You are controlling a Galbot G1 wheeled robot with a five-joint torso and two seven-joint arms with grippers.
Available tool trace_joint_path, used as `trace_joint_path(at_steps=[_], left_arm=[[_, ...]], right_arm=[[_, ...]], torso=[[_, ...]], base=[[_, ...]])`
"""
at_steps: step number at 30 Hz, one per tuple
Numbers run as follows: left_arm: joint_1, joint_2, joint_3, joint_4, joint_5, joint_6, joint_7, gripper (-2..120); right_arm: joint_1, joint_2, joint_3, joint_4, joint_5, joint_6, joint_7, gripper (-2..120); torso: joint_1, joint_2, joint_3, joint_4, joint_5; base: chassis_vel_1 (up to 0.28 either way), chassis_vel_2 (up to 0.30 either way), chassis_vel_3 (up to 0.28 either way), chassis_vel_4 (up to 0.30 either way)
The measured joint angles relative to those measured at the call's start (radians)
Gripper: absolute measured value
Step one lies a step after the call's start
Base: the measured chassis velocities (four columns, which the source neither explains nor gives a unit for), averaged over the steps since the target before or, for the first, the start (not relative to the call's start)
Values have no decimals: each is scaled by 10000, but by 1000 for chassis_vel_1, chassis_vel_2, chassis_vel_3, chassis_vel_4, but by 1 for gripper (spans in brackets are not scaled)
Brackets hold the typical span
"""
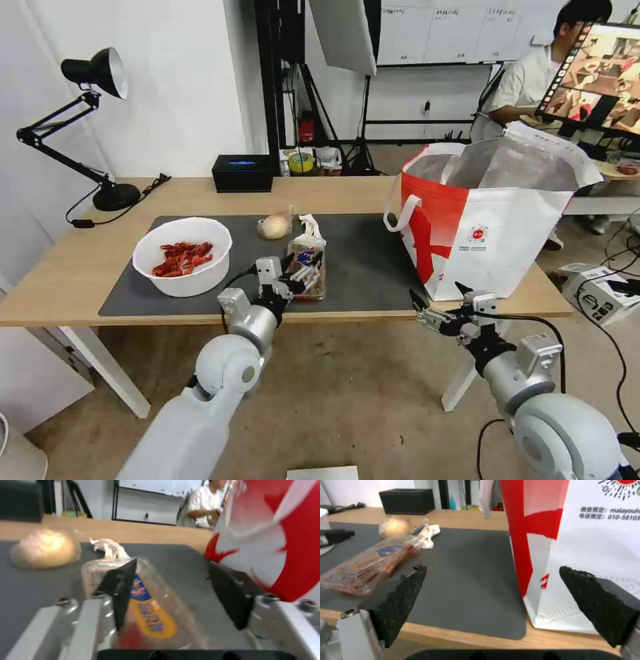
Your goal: Pick up the trash from the table and place it into the takeout bag.
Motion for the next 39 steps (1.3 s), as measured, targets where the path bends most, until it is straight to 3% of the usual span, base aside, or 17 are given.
trace_joint_path(at_steps=[8, 15, 22, 31, 39], left_arm=[[-75, 631, 40, 350, 665, -185, 685, 28], [-15, 851, 114, 596, 690, -307, 836, 0], [18, 1024, 127, 578, 775, -334, 936, 0], [112, 1400, 140, 535, 697, -394, 1011, 0], [153, 1336, 122, 507, 675, -425, 1054, 0]], right_arm=[[297, -190, -60, -107, 1032, 21, 99, 100], [940, -500, -316, -414, 3297, 68, 445, 100], [1644, -581, -853, -796, 4985, -21, 745, 100], [2748, -481, -1940, -1471, 6382, -292, 1361, 100], [3518, -469, -2639, -1946, 7152, -460, 1670, 100]], torso=[[0, 0, 0, 0, 2], [0, 0, 1, 0, 1], [1, -1, 1, -1, 2], [0, 0, 1, 0, 3], [1, -1, 2, -1, 1]], base=[[0, 0, 0, 0], [0, 0, 0, 0], [0, 0, 0, 0], [0, 0, 0, 0], [0, 0, 0, 0]])
